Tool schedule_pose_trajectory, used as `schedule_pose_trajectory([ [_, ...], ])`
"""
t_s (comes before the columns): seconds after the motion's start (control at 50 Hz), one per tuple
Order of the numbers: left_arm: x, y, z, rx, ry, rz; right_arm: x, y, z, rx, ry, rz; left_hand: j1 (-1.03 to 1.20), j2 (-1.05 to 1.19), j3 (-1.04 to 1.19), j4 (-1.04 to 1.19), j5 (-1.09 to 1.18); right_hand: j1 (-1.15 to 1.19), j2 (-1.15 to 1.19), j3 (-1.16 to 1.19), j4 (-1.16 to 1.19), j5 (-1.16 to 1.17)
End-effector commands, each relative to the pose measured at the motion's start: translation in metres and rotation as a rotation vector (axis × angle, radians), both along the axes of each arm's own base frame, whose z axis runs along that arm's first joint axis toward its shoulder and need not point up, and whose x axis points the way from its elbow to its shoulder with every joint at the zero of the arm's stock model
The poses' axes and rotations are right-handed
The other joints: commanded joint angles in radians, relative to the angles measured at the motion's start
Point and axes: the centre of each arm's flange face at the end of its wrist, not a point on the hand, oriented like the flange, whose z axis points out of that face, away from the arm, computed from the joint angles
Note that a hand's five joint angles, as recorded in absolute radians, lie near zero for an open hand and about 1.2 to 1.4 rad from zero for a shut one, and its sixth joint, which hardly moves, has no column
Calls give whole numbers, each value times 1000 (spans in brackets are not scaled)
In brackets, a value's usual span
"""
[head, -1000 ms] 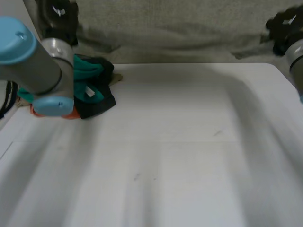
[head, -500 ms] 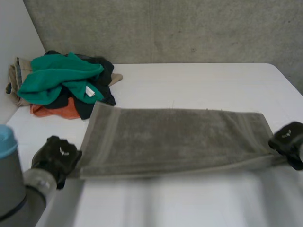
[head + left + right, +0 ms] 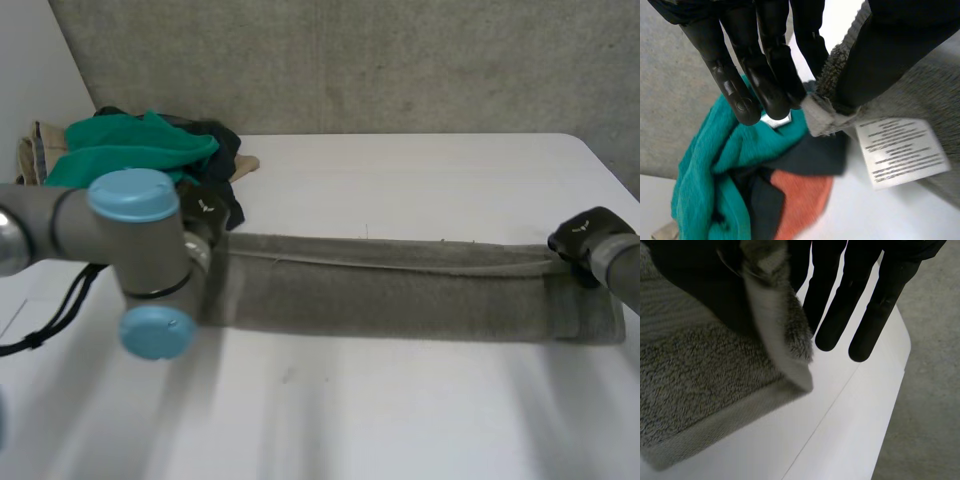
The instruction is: Fold the laundry.
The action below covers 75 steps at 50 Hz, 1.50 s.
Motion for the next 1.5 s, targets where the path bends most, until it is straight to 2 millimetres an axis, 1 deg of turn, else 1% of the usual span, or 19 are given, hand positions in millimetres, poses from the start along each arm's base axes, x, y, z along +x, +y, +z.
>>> schedule_pose_trajectory([
  [0.02,-23,-24,3,-81,33,-8,15,-39,1,-142,3,-17,-931,-968,-974,-980,-958,-366,-385,-398,-400,-416],
  [0.04,-28,-26,12,-118,50,-17,18,-47,6,-191,-9,-25,-837,-874,-881,-886,-865,-784,-802,-815,-818,-833],
  [0.22,-53,-19,49,-280,147,-83,32,-50,35,-284,-72,-28,-931,-968,-974,-980,-958,-784,-802,-815,-818,-833],
  [0.34,-35,-20,65,-313,170,-57,30,-42,74,-356,-211,-54,-931,-968,-974,-980,-958,-784,-802,-815,-818,-833],
  [0.4,-22,-21,68,-302,163,-34,28,-36,81,-353,-251,-65,-931,-968,-974,-980,-958,-784,-802,-815,-818,-833],
  [0.46,-3,-12,79,-289,173,-15,13,-26,68,-261,-240,-79,-931,-968,-974,-980,-958,-784,-802,-815,-818,-833],
  [0.56,12,9,77,-214,245,-48,-8,7,58,-63,-251,-86,-931,-968,-974,-980,-958,-784,-802,-815,-818,-833],
  [0.64,17,27,59,-104,287,-106,-14,32,36,102,-287,-66,-927,-964,-971,-976,-955,-784,-802,-815,-818,-833],
  [0.72,20,44,35,1,277,-143,-29,48,8,195,-330,-89,-927,-964,-971,-976,-955,-583,-601,-614,-617,-632],
  [0.82,22,50,25,36,267,-145,-46,45,-12,126,-346,-93,-927,-964,-971,-976,-955,-541,-560,-573,-575,-591],
  [0.92,22,49,27,27,271,-143,-54,36,-18,14,-336,-90,-927,-964,-971,-976,-955,-284,-302,-315,-318,-333],
  [0.94,22,49,27,25,273,-143,-55,33,-18,-4,-334,-89,-927,-964,-971,-976,-955,-167,-185,-198,-201,-216],
  [0.98,20,49,28,20,277,-147,-57,29,-18,-29,-332,-88,-927,-964,-971,-976,-955,436,417,404,402,386],
  [1.1,20,52,37,0,293,-152,-63,25,-21,-27,-333,-99,-927,-964,-971,-976,-955,438,420,407,404,389],
  [1.22,23,57,52,-31,311,-151,-116,8,-9,-94,-267,-221,-927,-964,-971,-976,-955,438,420,407,404,389],
  [1.38,31,66,64,-50,319,-148,-149,-10,11,-182,-28,-269,-931,-968,-974,-980,-958,438,420,407,404,389],
  [1.44,32,69,64,-47,318,-149,-126,-12,16,-209,-20,-221,-931,-968,-974,-980,-958,438,420,407,404,389],
  [1.48,33,69,64,-48,318,-148,-88,-10,22,-235,-37,-114,-931,-968,-974,-980,-958,438,420,407,404,389],
  [1.5,33,69,64,-49,318,-146,-46,-5,28,-272,-67,5,-931,-968,-974,-980,-958,438,420,407,404,389],
])
